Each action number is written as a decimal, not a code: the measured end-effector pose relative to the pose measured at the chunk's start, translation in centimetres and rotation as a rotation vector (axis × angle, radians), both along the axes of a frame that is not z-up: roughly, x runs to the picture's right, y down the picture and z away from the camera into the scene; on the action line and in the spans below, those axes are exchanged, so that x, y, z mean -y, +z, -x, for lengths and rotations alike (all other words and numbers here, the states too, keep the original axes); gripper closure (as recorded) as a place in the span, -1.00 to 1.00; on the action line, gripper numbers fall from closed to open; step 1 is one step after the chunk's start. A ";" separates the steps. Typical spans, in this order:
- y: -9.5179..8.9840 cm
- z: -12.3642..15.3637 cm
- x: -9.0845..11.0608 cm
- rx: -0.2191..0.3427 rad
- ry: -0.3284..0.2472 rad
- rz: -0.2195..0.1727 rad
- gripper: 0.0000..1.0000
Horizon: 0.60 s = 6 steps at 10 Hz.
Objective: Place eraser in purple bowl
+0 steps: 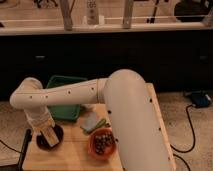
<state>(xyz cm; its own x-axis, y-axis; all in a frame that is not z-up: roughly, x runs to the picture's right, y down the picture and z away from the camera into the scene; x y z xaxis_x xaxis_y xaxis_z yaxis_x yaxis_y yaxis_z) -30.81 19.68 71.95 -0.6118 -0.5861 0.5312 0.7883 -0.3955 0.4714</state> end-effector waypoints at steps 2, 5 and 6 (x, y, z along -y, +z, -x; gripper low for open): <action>0.0 -0.1 0.4 -0.003 0.004 0.006 -0.60; -0.1 0.0 1.3 -0.004 0.011 0.011 -0.60; -0.3 0.2 1.7 -0.004 0.014 0.008 -0.60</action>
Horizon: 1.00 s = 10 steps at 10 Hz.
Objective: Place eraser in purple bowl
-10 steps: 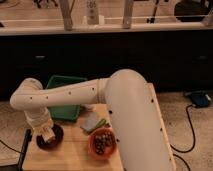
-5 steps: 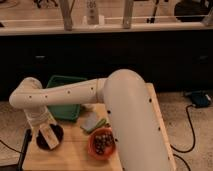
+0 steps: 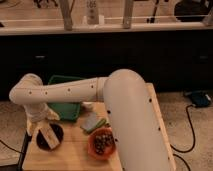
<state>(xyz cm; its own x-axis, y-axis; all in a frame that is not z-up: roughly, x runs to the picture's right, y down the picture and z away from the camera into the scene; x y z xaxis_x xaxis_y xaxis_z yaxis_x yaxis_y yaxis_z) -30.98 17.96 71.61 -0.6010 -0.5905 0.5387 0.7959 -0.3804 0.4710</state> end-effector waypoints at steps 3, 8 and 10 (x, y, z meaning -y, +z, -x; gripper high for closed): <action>0.1 0.6 1.0 0.000 -0.006 0.012 -0.60; 0.2 0.9 1.4 -0.002 -0.015 0.025 -0.60; 0.2 0.9 1.4 -0.002 -0.016 0.025 -0.60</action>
